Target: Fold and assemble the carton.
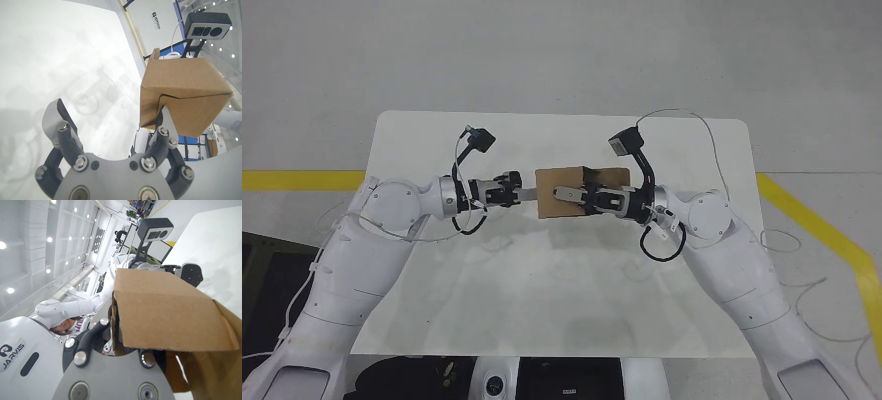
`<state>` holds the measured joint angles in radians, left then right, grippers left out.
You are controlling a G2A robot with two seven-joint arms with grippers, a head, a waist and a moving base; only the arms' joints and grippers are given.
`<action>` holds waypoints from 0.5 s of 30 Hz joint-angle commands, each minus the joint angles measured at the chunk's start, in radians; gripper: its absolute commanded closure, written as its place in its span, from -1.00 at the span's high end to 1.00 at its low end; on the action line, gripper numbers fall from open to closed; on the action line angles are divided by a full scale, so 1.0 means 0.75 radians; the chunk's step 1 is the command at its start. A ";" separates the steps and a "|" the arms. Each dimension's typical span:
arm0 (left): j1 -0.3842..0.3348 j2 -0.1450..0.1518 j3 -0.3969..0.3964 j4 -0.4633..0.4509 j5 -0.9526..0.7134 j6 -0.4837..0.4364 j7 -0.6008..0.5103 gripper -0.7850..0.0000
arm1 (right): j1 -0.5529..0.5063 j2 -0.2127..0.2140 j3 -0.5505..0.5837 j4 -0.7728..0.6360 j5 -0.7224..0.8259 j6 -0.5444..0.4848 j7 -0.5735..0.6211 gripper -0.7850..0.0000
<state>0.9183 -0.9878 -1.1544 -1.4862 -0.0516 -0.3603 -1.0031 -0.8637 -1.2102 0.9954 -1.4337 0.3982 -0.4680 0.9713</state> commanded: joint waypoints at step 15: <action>-0.060 -0.018 0.054 0.087 -0.153 -0.087 -0.072 1.00 | 0.013 -0.011 -0.009 0.015 0.037 -0.016 0.022 -1.00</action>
<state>0.8749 -1.0004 -1.1168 -1.4208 -0.1667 -0.4252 -1.0563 -0.8542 -1.2183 0.9883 -1.4224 0.4250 -0.4800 0.9875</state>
